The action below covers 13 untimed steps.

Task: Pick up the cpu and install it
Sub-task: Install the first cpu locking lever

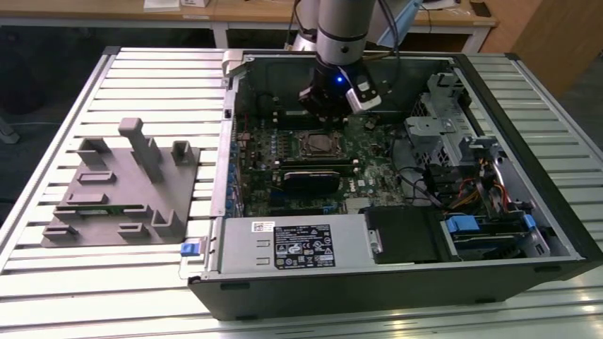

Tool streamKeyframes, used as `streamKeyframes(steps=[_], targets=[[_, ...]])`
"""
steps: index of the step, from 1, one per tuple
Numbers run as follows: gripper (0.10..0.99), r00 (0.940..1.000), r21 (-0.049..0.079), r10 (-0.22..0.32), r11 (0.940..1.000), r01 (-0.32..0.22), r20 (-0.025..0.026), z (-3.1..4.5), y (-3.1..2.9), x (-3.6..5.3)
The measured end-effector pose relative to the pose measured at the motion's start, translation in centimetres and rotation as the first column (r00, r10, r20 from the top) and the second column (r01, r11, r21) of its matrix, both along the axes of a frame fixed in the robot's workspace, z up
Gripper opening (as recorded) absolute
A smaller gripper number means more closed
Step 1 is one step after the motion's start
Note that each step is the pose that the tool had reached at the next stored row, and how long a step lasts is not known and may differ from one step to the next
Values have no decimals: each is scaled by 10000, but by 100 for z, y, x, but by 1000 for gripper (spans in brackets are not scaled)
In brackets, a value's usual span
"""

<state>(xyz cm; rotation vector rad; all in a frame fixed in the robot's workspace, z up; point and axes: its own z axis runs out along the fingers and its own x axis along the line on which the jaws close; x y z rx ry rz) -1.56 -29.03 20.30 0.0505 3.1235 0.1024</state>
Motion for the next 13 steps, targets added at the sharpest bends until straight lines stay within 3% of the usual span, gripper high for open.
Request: streamKeyframes(steps=[7,13], targets=[[106,10000,-284,0,9996,0,-4,-36,4,0],[106,10000,-336,-1,9994,1,-2,-61,21,2]])
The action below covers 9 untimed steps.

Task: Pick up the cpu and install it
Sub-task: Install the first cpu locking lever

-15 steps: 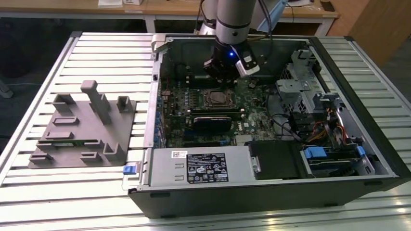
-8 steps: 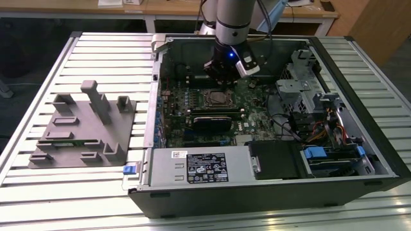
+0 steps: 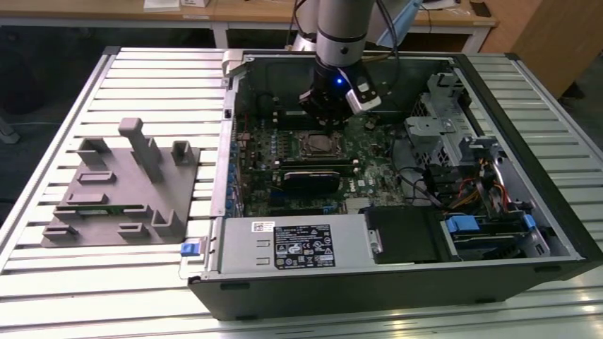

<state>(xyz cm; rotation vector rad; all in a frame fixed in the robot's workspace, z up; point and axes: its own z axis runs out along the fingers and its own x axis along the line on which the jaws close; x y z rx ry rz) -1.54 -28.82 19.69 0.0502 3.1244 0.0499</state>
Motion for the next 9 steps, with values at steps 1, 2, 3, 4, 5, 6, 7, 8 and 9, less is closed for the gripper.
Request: streamKeyframes(steps=[1,2,3,4,5,6,7,8,9], targets=[[106,10000,-3,1,10000,-1,-1,0,5,0],[106,10000,-1,0,10000,0,-1,-1,11,1],[106,10000,6,0,10000,0,-1,-2,16,1],[106,10000,17,1,10000,-1,1,-3,20,2],[106,10000,27,1,10000,-1,1,-3,24,2],[106,10000,40,2,10000,-2,0,-3,27,2],[106,10000,55,2,10000,-2,1,-3,30,2],[106,10000,74,2,10000,-2,2,-4,33,2],[106,10000,100,2,10000,-2,6,-6,36,3]])
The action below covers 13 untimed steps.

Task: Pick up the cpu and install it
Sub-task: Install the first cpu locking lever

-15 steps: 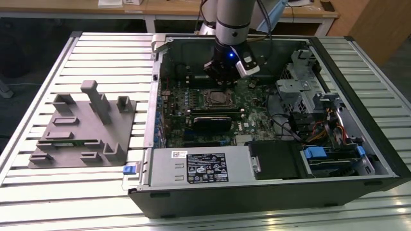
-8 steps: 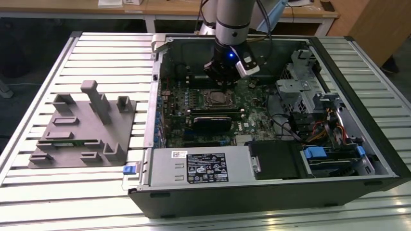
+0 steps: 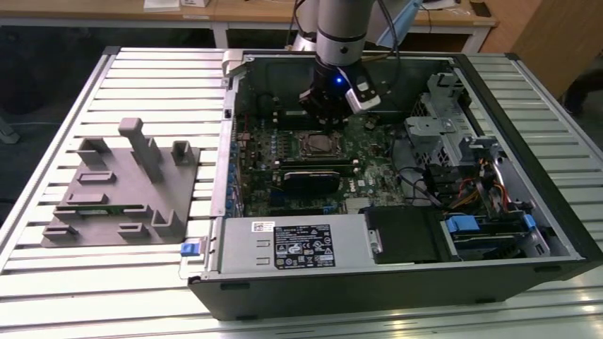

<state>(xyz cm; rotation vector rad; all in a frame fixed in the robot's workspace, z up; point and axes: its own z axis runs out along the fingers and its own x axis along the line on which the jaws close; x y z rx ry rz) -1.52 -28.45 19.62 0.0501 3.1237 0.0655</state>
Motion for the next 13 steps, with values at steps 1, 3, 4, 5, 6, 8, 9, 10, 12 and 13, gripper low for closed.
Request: streamKeyframes(steps=[1,3,4,5,6,8,9,10,12,13], targets=[[106,10000,21,0,10000,0,0,0,2,0],[106,10000,40,-2,10000,2,-3,4,2,-1],[106,10000,43,-2,10000,2,-2,12,2,-1],[106,10000,43,-2,10000,2,-3,27,2,-1],[106,10000,41,-1,10000,1,-5,45,2,-1],[106,10000,36,-1,10000,1,-8,87,2,-1],[106,10000,37,-1,10000,1,-9,103,2,-1],[106,10000,36,-1,10000,1,-9,111,2,-1],[106,10000,38,0,10000,0,-8,111,-1,-1],[106,10000,38,1,10000,0,-8,111,-7,-1]])
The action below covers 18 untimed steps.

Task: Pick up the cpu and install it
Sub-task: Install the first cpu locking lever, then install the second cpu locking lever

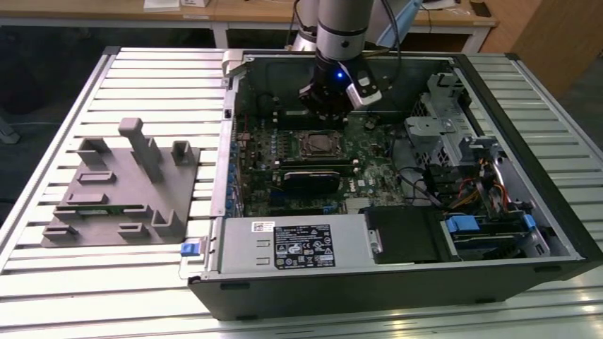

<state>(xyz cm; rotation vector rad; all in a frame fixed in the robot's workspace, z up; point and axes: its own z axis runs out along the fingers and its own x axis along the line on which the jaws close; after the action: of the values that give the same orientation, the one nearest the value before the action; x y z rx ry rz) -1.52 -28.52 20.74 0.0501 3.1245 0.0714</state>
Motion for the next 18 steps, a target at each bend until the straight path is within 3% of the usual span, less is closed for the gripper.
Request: streamKeyframes(steps=[18], targets=[[106,10000,-1,-2,10000,2,0,0,-56,2]])
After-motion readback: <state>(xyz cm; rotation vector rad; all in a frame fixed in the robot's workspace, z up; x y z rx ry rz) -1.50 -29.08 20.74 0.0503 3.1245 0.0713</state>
